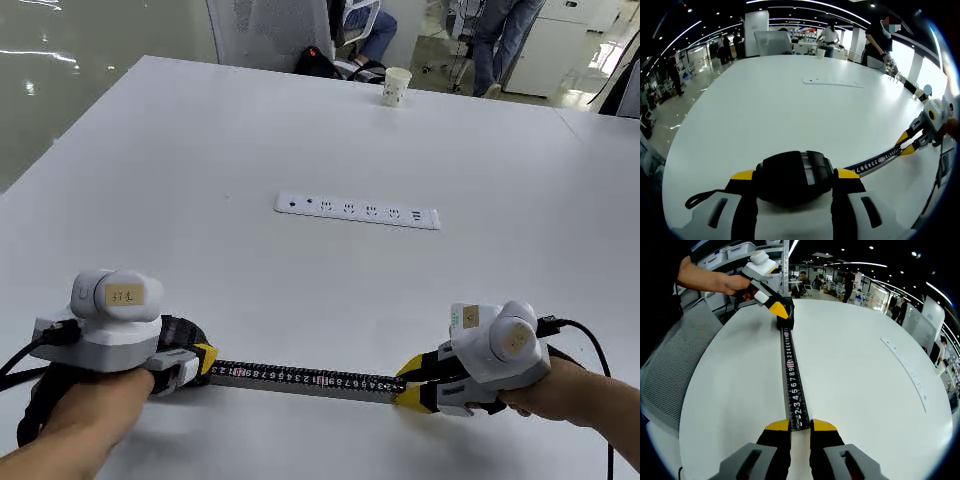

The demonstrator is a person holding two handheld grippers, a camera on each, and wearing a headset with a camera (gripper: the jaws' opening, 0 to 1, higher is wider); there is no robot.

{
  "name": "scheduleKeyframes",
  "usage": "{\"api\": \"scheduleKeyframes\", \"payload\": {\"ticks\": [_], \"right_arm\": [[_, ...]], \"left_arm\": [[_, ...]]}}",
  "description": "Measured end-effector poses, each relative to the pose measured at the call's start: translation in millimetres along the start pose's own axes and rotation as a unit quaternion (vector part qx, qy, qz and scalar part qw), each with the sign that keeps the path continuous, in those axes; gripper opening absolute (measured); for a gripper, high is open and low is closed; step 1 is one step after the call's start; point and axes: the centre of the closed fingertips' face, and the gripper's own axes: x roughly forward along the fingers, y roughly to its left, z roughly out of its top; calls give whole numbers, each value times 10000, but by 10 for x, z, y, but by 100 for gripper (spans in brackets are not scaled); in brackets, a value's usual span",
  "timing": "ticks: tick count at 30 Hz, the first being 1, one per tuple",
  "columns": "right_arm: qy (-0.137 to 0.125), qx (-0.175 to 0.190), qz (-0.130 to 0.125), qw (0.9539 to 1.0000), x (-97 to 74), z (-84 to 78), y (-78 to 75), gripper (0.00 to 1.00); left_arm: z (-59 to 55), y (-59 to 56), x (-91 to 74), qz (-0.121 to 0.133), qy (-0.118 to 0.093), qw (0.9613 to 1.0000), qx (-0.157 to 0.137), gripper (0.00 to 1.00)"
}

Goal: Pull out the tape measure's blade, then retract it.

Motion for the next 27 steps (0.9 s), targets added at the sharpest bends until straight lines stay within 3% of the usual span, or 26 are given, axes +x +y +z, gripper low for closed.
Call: {"api": "scheduleKeyframes", "payload": {"ticks": [27], "right_arm": [[71,12,11,10000,10,11,-6,10]], "left_arm": [[-10,-4,0,-137,-12,9999,-57,53]]}}
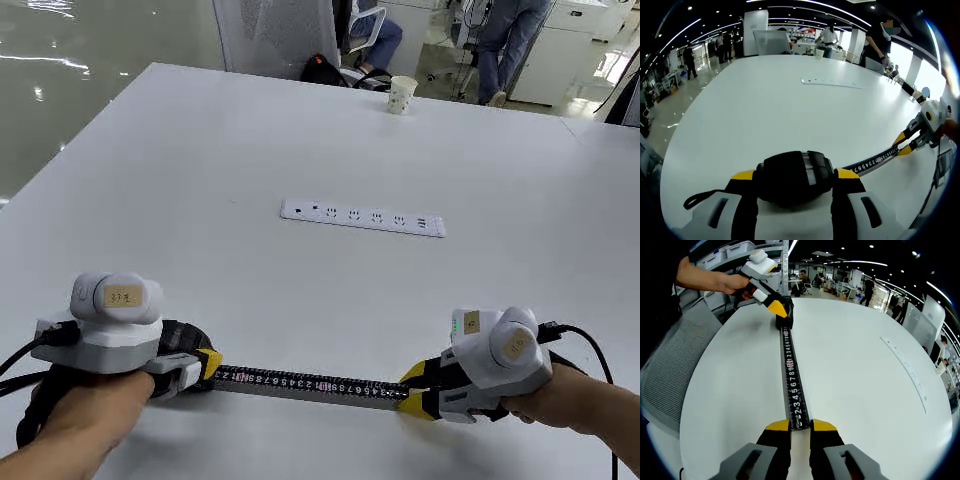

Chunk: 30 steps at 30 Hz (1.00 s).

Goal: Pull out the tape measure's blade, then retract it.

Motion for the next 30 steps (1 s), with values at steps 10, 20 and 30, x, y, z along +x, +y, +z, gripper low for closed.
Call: {"api": "scheduleKeyframes", "payload": {"ticks": [10,20,30], "right_arm": [[-9,17,13,10000,5,14,6,10],[4,0,16,10000,39,54,6,10],[-16,4,21,10000,81,112,16,10]], "left_arm": [[-7,-10,-19,-49,21,10000,-18,54],[-11,-10,-18,-58,19,10000,-33,54],[-12,-10,-16,-70,25,10000,-30,54]]}}
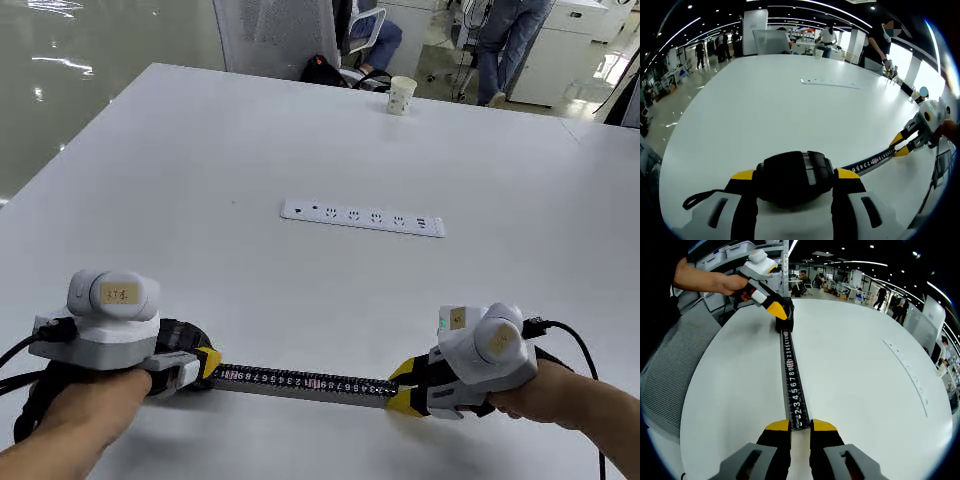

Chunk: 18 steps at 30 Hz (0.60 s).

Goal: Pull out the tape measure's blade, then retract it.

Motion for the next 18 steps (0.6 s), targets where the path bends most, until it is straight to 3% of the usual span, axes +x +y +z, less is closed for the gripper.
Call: {"api": "scheduleKeyframes", "payload": {"ticks": [18], "right_arm": [[-32,23,21,10000,66,75,13,10]], "left_arm": [[-2,6,4,-11,8,10000,5,54]]}}
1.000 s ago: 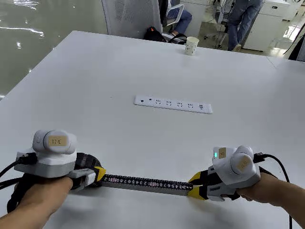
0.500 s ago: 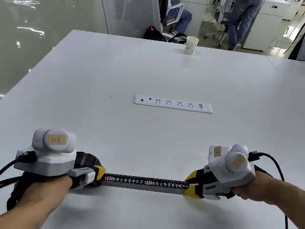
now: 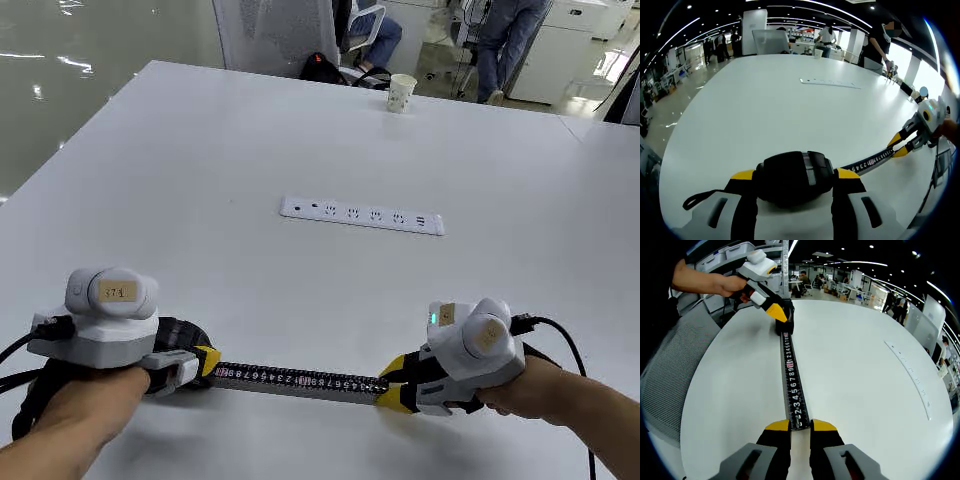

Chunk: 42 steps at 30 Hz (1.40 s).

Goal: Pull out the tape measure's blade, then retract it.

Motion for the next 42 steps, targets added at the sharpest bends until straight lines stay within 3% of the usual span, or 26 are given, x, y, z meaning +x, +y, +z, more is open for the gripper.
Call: {"api": "scheduleKeyframes", "payload": {"ticks": [42], "right_arm": [[-200,38,79,9998,239,301,37,10]], "left_arm": [[4,-22,5,-68,31,10000,-11,55]]}}
